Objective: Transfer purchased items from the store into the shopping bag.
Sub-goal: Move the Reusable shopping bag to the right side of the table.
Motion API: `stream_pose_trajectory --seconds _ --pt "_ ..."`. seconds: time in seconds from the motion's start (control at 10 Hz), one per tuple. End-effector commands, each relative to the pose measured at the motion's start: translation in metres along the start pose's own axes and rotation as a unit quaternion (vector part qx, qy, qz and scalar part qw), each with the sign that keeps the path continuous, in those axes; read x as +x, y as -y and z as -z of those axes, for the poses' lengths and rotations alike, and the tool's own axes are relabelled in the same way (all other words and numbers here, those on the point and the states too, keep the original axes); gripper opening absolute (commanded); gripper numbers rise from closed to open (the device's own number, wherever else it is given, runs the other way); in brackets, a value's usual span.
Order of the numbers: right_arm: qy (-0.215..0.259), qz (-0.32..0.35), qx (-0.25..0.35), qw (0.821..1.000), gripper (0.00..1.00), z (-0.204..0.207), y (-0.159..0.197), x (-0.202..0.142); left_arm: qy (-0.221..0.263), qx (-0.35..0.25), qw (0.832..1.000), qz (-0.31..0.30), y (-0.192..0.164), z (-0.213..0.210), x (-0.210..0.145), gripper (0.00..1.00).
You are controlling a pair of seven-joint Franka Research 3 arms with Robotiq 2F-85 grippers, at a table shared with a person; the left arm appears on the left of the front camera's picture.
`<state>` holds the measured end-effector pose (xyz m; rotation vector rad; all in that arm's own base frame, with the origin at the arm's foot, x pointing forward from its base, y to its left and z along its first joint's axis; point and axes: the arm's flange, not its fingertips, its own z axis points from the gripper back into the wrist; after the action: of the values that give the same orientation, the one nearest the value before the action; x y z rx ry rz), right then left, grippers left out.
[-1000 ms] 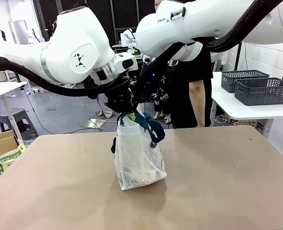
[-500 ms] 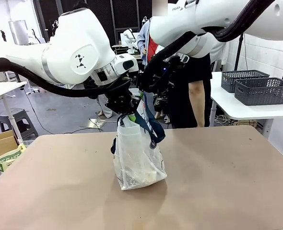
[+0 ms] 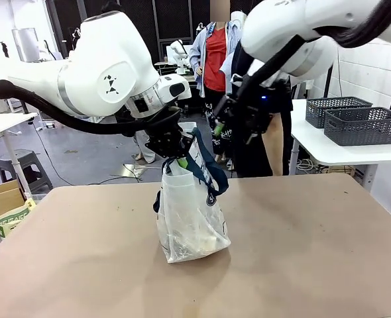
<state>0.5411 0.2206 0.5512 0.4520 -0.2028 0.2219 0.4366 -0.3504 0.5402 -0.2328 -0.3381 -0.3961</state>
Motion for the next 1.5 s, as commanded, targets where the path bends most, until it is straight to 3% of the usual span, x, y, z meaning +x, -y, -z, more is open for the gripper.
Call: stream_pose_trajectory --seconds 0.0,0.1,0.3,0.6,0.7,0.8,1.4 --pt "0.02 -0.077 -0.011 0.997 1.0 -0.013 0.024 -0.035 0.004 0.0 1.0 -0.001 -0.001 -0.004 0.0 0.0" --pt "0.028 -0.137 -0.007 0.99 1.0 -0.017 0.032 -0.046 0.004 0.0 1.0 -0.001 -0.001 -0.004 0.0 0.0" --pt "0.104 -0.258 -0.009 0.96 1.0 -0.025 0.038 -0.061 0.004 0.0 1.0 -0.001 -0.001 -0.004 0.0 0.0" --pt "0.167 -0.333 0.01 0.928 1.0 -0.027 0.051 -0.064 0.004 0.0 1.0 -0.001 -0.001 -0.004 0.0 0.0" --pt "0.163 -0.327 0.025 0.931 1.0 -0.026 0.053 -0.06 0.004 0.0 1.0 -0.001 -0.001 -0.004 0.0 0.0" --pt "0.142 -0.304 -0.036 0.941 1.0 -0.038 0.037 -0.055 0.004 0.0 1.0 -0.001 -0.001 -0.004 0.0 0.0" --pt "0.142 -0.304 -0.036 0.941 1.0 -0.038 0.037 -0.055 0.004 0.0 1.0 -0.001 -0.001 -0.004 0.0 0.0"
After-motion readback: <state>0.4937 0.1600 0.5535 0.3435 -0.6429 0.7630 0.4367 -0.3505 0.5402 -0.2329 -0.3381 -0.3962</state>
